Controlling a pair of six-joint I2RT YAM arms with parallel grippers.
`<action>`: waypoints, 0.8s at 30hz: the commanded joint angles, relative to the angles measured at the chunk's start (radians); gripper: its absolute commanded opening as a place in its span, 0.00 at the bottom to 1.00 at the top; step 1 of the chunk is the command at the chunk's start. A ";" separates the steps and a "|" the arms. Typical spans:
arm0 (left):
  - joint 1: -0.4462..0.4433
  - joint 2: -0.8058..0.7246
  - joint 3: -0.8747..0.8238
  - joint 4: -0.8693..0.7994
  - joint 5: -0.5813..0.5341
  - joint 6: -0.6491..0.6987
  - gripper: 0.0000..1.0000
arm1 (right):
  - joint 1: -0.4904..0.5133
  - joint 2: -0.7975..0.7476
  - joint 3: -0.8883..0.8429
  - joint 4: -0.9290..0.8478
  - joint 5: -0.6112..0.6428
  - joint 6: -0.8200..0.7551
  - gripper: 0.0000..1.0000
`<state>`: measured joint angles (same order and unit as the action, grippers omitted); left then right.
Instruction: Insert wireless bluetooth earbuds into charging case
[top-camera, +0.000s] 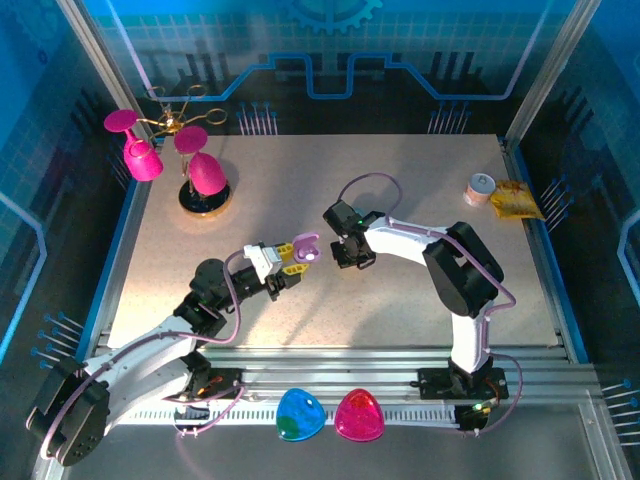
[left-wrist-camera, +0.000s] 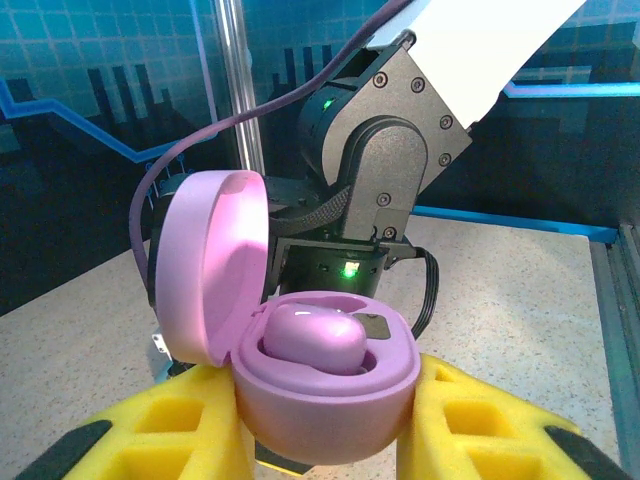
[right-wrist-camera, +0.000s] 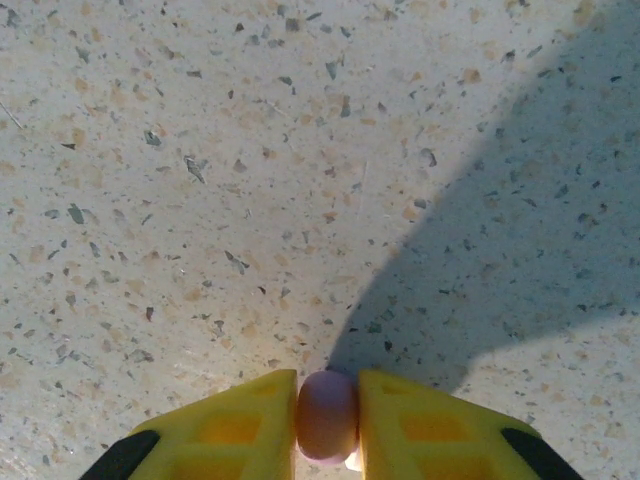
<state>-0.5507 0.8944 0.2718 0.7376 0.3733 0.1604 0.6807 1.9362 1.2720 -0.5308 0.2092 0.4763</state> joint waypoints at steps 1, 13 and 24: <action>0.006 -0.015 -0.013 0.014 -0.007 0.014 0.32 | 0.011 0.008 0.027 -0.029 0.014 -0.007 0.17; 0.027 -0.016 -0.043 0.097 -0.005 -0.049 0.32 | -0.028 -0.384 -0.190 0.146 -0.178 -0.028 0.14; 0.039 0.018 -0.016 0.167 0.060 -0.092 0.32 | -0.085 -0.791 -0.323 0.383 -0.688 -0.086 0.13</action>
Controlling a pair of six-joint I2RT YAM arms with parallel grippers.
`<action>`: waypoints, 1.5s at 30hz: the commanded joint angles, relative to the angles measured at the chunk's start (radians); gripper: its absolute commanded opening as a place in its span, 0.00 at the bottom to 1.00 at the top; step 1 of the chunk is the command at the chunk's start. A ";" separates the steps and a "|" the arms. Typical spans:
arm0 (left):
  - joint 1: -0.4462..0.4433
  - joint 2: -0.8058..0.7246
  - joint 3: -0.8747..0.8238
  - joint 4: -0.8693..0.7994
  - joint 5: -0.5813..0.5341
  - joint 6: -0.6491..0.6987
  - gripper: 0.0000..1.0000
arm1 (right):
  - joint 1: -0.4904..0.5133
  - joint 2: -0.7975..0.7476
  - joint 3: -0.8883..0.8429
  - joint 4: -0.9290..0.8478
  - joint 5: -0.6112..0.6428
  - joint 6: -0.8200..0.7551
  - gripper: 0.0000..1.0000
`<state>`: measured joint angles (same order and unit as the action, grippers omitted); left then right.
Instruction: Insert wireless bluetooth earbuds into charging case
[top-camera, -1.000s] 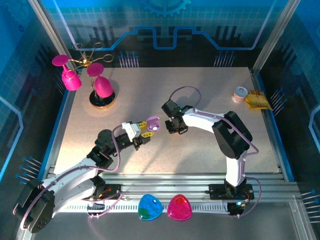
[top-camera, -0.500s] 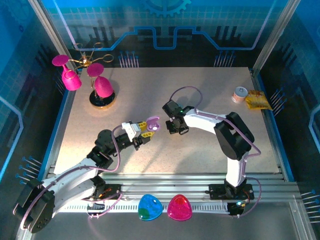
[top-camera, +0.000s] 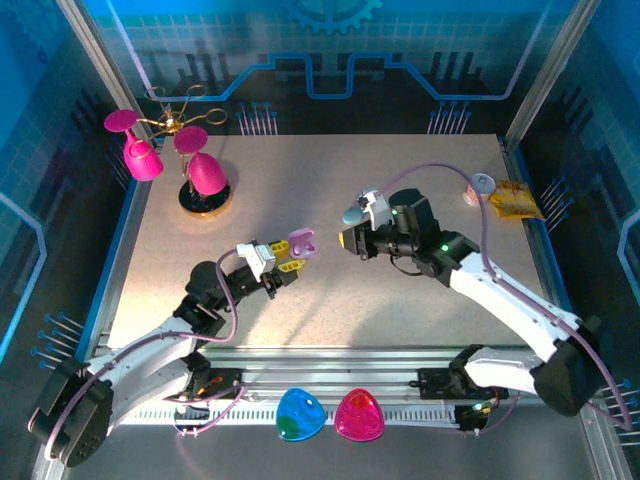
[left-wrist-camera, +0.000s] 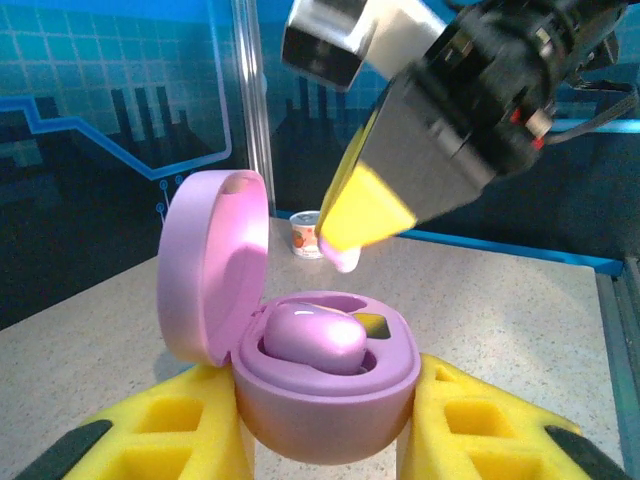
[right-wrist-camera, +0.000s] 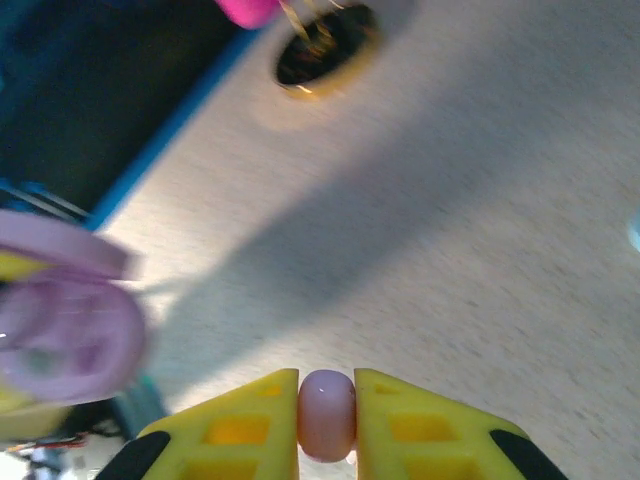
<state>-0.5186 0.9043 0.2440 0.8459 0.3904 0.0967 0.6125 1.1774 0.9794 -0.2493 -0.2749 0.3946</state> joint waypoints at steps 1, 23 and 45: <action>0.007 0.011 0.015 0.062 0.048 -0.031 0.32 | -0.018 -0.045 -0.039 0.134 -0.239 0.010 0.13; 0.008 0.027 0.044 0.124 0.140 -0.105 0.32 | 0.030 0.055 -0.025 0.328 -0.400 0.069 0.14; 0.009 0.047 0.042 0.123 0.120 -0.092 0.32 | 0.048 0.059 -0.031 0.336 -0.484 0.068 0.15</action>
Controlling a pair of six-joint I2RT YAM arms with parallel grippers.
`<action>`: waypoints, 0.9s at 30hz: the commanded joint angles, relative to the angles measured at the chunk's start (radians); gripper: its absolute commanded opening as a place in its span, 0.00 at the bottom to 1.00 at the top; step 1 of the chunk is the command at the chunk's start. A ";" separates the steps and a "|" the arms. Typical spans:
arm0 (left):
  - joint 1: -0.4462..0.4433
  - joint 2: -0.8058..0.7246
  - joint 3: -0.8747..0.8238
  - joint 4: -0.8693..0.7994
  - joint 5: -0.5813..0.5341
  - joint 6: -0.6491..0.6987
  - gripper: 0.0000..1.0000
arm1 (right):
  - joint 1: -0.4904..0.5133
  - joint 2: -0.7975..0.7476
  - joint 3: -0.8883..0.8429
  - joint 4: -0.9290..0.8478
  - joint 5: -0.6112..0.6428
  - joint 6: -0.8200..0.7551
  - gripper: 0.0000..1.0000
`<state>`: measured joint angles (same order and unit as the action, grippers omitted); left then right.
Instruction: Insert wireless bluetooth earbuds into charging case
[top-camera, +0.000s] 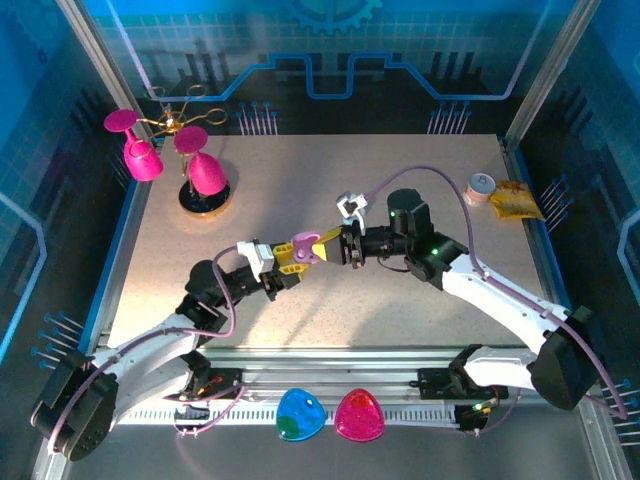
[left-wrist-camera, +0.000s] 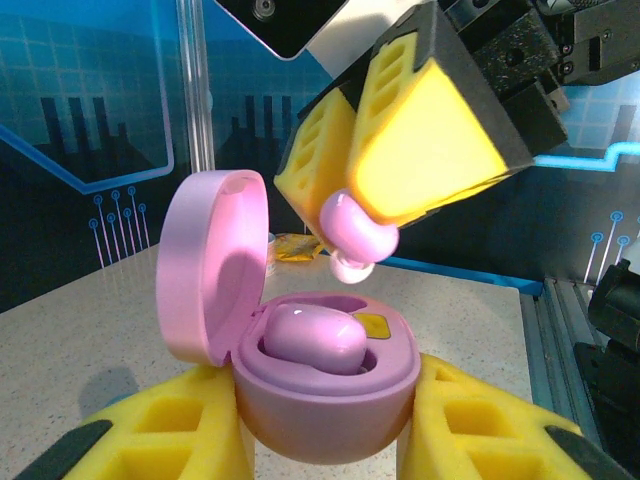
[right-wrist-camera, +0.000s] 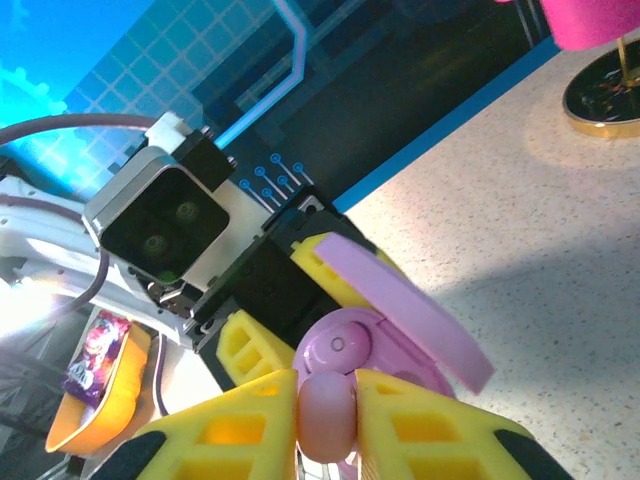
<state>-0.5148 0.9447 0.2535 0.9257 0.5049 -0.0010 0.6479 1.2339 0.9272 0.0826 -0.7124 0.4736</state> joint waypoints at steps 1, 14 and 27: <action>0.004 0.006 0.032 0.044 0.006 0.003 0.32 | 0.014 0.010 0.020 -0.003 -0.049 -0.014 0.15; 0.004 -0.029 0.030 0.025 0.008 0.001 0.32 | 0.010 0.043 0.022 -0.077 0.067 -0.065 0.17; 0.004 -0.017 0.026 0.025 0.007 0.006 0.32 | 0.009 -0.008 0.044 -0.122 0.127 -0.074 0.36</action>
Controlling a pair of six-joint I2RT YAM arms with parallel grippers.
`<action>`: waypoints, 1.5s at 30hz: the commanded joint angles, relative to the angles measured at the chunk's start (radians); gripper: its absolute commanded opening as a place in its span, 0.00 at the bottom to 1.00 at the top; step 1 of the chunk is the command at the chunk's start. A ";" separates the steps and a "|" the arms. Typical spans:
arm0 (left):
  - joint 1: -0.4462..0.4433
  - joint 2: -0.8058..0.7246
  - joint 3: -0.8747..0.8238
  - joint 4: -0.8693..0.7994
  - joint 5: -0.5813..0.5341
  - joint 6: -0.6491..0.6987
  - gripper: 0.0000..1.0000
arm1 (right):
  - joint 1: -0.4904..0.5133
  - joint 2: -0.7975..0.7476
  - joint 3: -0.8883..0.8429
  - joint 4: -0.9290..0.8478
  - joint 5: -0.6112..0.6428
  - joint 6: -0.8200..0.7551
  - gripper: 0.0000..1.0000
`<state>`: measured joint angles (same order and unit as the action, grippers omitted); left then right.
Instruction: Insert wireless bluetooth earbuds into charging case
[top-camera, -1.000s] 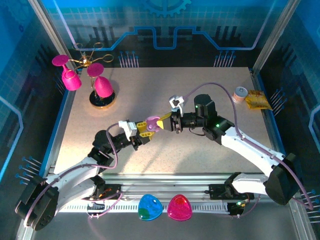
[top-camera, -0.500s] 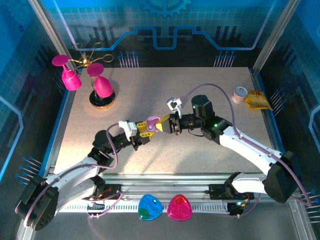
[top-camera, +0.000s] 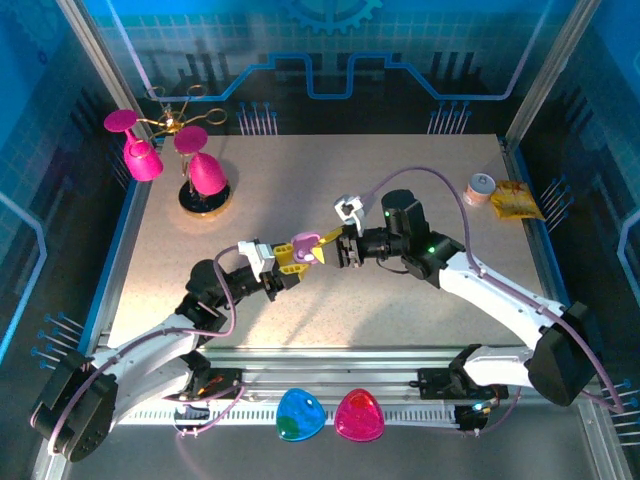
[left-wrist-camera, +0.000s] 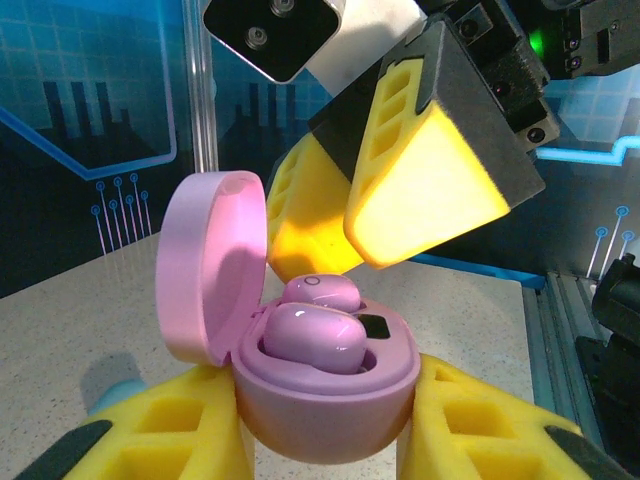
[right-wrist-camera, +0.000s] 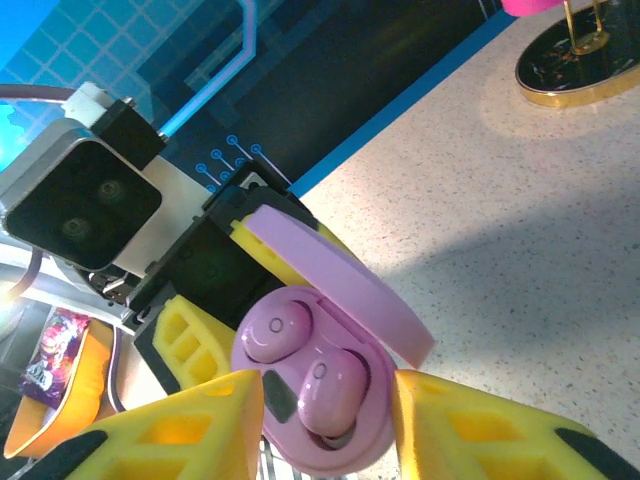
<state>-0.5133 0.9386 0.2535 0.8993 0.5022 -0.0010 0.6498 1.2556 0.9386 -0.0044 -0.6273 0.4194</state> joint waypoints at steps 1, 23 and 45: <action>0.003 -0.008 0.026 0.053 0.010 0.006 0.32 | 0.008 -0.036 0.034 -0.037 0.047 -0.022 0.37; 0.003 0.007 0.020 0.045 0.054 0.055 0.32 | 0.011 0.029 0.285 -0.364 0.318 -0.008 0.76; 0.004 0.022 0.035 0.075 0.010 0.019 0.32 | 0.022 -0.006 0.257 -0.427 0.227 -0.060 0.74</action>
<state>-0.5133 0.9562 0.2535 0.9131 0.5125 0.0250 0.6910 1.2694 1.2285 -0.4995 -0.3492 0.2920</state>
